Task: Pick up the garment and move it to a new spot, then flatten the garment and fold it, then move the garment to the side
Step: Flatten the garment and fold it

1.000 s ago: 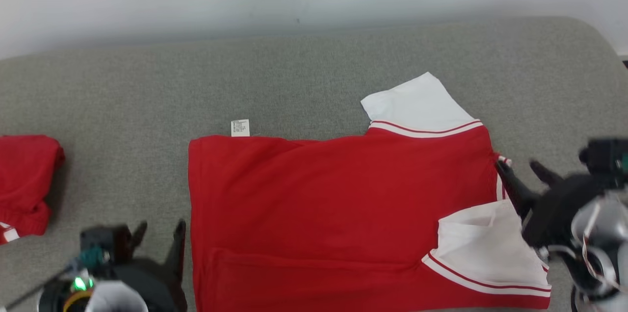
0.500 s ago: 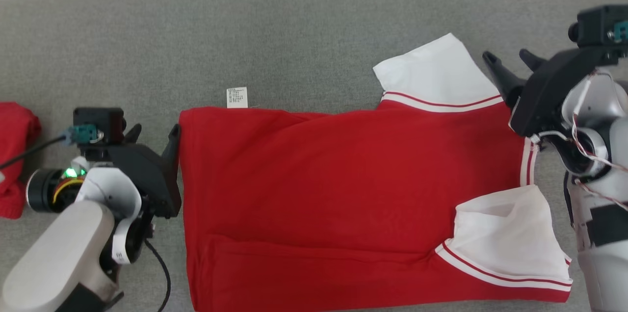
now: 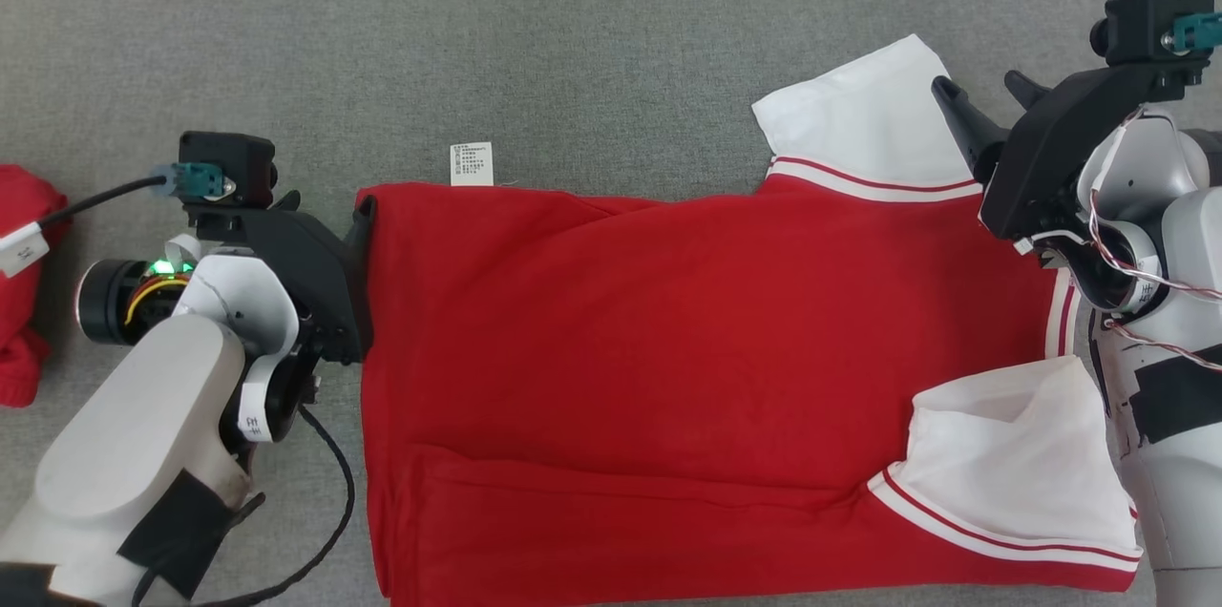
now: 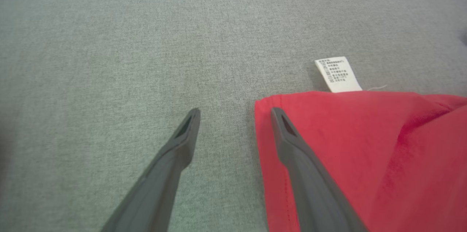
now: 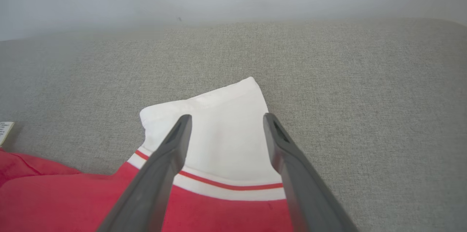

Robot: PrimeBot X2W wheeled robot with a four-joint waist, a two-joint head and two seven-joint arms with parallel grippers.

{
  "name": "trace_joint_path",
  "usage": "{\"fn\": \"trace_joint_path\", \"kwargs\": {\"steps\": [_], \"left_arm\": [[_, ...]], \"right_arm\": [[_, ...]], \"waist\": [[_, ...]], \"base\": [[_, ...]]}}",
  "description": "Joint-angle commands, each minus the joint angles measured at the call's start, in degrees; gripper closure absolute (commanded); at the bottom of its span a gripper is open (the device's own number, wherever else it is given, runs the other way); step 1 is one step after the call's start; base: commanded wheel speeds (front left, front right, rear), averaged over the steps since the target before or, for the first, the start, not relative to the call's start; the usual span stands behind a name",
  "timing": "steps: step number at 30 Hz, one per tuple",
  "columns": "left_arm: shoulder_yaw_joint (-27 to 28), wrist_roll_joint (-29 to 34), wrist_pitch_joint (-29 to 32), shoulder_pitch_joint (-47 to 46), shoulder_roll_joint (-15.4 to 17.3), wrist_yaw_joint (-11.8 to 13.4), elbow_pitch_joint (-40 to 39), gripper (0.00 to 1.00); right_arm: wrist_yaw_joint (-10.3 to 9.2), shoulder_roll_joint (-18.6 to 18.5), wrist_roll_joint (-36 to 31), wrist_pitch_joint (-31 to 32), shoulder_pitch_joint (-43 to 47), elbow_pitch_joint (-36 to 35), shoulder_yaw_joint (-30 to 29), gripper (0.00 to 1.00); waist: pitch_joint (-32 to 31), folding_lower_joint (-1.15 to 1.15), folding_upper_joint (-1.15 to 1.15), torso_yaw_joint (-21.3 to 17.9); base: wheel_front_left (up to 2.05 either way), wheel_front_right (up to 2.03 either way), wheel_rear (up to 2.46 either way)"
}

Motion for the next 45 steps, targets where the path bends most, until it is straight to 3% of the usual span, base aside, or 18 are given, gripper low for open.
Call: {"fn": "trace_joint_path", "kwargs": {"steps": [1, 21, 38, 39, 40, 41, 45], "left_arm": [[-0.12, 0.58, -0.04, -0.89, -0.23, -0.27, 0.62, 0.0], [-4.6, 2.01, 2.9, -5.67, -2.67, -3.8, 5.12, 0.0], [-6.25, 2.85, 3.39, -7.02, -2.42, -4.2, 7.12, 0.0], [-6.37, 2.85, 3.62, -7.16, -2.38, -4.28, 7.17, 0.28], [-6.56, 2.76, 4.08, -7.16, -2.37, -4.35, 7.29, 0.73], [-6.74, 2.62, 4.6, -7.09, -2.34, -4.45, 7.44, 1.0], [-6.95, 2.15, 5.63, -6.99, -2.2, -4.63, 7.25, 1.0]], "right_arm": [[-0.01, -0.32, 0.38, -0.39, -0.64, 0.25, 0.29, 0.0], [-0.01, -0.97, 0.82, -1.63, -4.85, 2.39, 1.57, 0.0], [-0.01, -1.75, 0.73, -1.75, -5.64, 2.89, 2.31, 0.0], [-0.01, -1.75, 0.57, -1.71, -5.98, 2.83, 2.37, 0.0], [-0.01, -1.83, 0.35, -1.42, -6.29, 2.82, 2.55, 0.0], [-0.01, -2.03, 0.0, -1.21, -6.55, 2.86, 2.78, 0.0], [-0.01, -2.7, -1.39, -0.48, -7.6, 3.35, 3.26, 0.0]], "waist": [[0.26, -0.01, -0.01, -0.25], [3.63, -0.01, -0.01, -0.44], [3.59, -0.01, -0.01, -0.89], [3.79, -0.01, -0.01, -0.89], [3.97, -0.01, -0.01, -0.86], [4.12, -0.01, -0.01, -0.81], [4.54, -0.01, -0.01, -0.54]], "base": [[0.0, 0.0, 0.0], [0.0, 0.0, 0.0], [0.0, 0.0, 0.0], [0.0, 0.0, 0.0], [0.0, 0.0, 0.0], [0.0, 0.0, 0.0], [0.0, 0.0, 0.0]]}}
